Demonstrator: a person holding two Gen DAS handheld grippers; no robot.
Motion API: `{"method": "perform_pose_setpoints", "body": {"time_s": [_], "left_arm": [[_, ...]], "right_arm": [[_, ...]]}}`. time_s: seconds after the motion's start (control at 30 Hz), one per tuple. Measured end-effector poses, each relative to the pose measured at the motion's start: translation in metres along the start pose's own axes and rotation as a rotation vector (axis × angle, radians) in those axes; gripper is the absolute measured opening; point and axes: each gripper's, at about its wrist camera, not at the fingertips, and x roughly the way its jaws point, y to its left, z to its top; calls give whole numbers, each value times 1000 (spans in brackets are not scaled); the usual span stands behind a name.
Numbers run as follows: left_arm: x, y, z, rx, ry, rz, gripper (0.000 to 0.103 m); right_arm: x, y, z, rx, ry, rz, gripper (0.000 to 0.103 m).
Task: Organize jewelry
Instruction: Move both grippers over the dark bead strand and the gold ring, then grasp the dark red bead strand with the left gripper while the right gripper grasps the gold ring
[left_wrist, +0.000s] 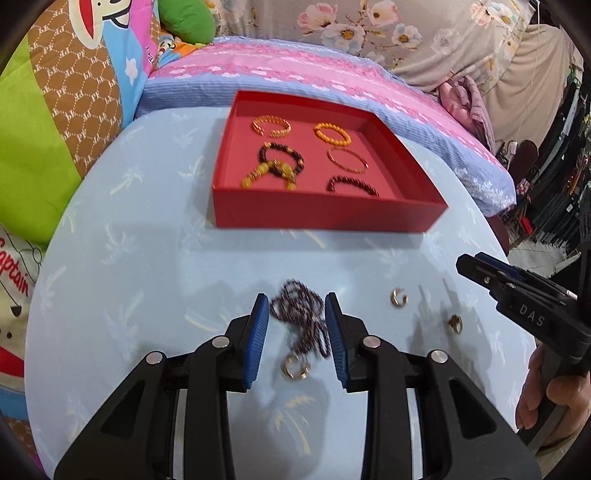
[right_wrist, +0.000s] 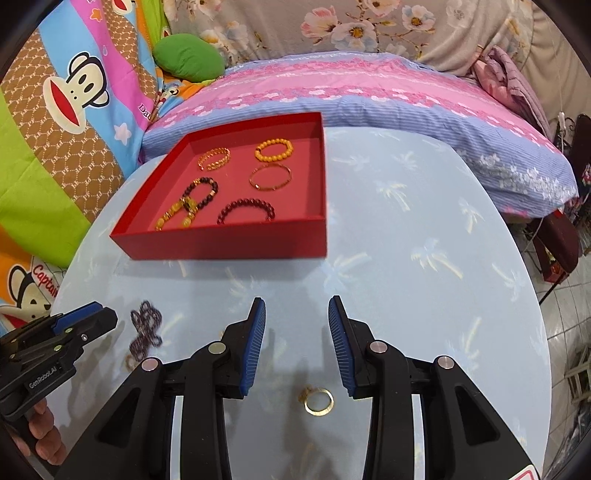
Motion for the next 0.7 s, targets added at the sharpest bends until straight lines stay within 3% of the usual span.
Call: {"method": "perform_pose_setpoints", "body": {"time_s": [0.3,0.7], "left_arm": [[7,-14,-24,19,38,-1,36],[22,-12,-29,11,55,20,37]], "right_arm": [[-1,-9,-35,14,51,-10,35],[6,-10,-49,3,68,-27,35]]}}
